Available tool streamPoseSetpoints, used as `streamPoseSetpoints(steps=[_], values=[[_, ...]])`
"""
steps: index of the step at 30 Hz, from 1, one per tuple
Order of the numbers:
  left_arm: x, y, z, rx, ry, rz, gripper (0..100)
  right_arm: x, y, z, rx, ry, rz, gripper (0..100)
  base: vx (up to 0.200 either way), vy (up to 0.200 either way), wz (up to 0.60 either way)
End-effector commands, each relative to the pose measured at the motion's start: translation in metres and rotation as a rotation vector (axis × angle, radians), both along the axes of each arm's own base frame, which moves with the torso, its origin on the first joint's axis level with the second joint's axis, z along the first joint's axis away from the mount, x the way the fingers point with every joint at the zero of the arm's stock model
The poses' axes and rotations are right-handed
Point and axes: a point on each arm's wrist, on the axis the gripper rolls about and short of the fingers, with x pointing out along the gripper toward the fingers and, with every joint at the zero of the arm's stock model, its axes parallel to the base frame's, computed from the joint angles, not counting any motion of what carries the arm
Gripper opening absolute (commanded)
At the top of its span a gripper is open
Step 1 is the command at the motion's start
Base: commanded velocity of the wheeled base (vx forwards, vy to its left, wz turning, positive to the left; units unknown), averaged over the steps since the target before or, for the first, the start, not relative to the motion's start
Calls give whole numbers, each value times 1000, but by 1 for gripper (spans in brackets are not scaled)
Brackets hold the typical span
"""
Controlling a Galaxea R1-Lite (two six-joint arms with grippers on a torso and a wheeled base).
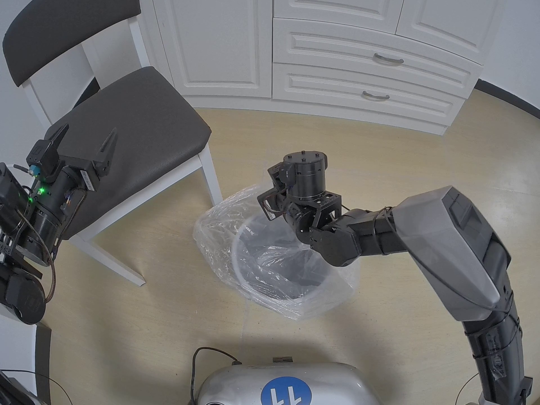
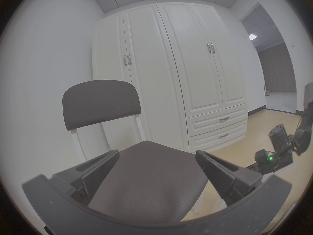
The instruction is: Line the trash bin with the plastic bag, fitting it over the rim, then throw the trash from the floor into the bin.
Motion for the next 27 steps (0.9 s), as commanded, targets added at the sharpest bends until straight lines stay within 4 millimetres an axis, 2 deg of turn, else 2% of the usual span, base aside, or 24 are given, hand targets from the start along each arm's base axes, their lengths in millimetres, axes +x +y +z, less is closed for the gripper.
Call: streamPoseSetpoints(steps=[1, 11, 19, 27], values=[[3, -1, -4, 2, 16, -2, 100, 26, 15, -44, 74, 3, -74, 0, 0, 0, 0], [4, -1, -5, 3, 19, -2, 100, 30, 10, -38, 115, -43, -84, 0, 0, 0, 0], [4, -1, -5, 3, 18, -2, 100, 33, -2, -8, 154, -111, -102, 0, 0, 0, 0], [3, -1, -5, 4, 18, -1, 100, 45, -19, -8, 134, -108, -139, 0, 0, 0, 0]])
